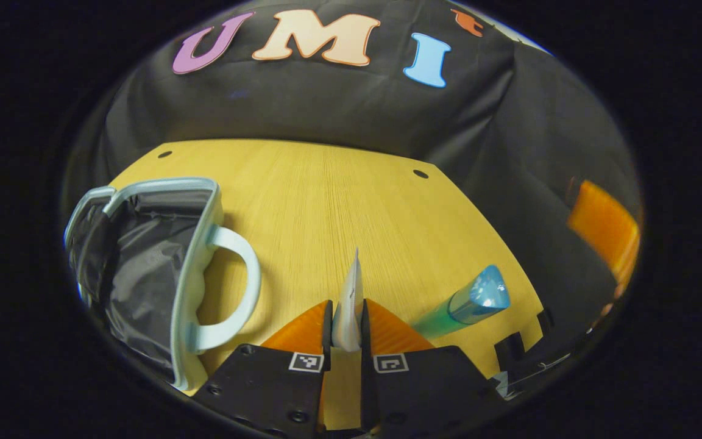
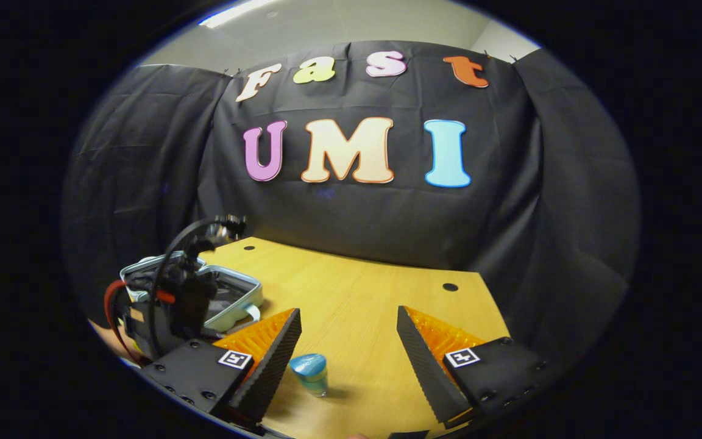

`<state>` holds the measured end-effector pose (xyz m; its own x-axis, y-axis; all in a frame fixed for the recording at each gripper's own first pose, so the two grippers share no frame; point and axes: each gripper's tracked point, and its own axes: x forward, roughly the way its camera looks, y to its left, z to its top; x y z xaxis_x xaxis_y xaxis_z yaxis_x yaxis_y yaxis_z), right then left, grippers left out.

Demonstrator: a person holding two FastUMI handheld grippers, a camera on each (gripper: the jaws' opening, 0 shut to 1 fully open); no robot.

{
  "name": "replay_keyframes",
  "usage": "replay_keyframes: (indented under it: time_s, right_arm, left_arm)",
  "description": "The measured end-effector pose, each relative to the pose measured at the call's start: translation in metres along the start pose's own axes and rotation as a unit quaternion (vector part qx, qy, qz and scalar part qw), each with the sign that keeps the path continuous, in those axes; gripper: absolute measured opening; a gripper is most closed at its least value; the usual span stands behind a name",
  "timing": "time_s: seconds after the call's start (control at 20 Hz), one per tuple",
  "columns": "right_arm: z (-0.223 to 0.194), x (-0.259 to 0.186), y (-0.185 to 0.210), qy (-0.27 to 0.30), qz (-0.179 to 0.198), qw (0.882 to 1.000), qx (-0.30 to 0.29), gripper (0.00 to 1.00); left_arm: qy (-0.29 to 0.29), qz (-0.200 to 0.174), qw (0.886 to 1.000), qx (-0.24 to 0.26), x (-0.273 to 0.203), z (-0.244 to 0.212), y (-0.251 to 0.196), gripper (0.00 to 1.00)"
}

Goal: First open the suitcase, pack the skin care products into it, and then close the suitcase.

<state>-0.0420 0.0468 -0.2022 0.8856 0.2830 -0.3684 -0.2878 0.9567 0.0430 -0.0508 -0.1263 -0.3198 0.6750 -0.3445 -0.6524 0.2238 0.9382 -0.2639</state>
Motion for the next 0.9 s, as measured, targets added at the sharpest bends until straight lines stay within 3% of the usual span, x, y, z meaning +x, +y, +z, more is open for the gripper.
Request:
replay_keyframes:
  time_s: [0.6,0.7,0.85,0.9]
  right_arm:
    - [-0.124,0.028,0.034,0.111,0.063,0.992,0.006,0.95]
    - [-0.136,0.031,0.036,0.123,0.073,0.990,0.012,0.87]
    - [-0.136,0.034,0.039,0.129,0.080,0.988,0.014,0.53]
    - [-0.135,0.035,0.040,0.137,0.081,0.987,0.016,0.52]
  left_arm:
    - [-0.042,0.056,0.998,0.002,-0.070,0.062,0.030,0.15]
    - [-0.042,0.071,0.997,0.009,-0.078,0.063,0.039,0.15]
    - [-0.041,0.086,0.995,0.004,-0.087,0.058,0.052,0.15]
    - [-0.039,0.091,0.995,0.003,-0.090,0.056,0.059,0.15]
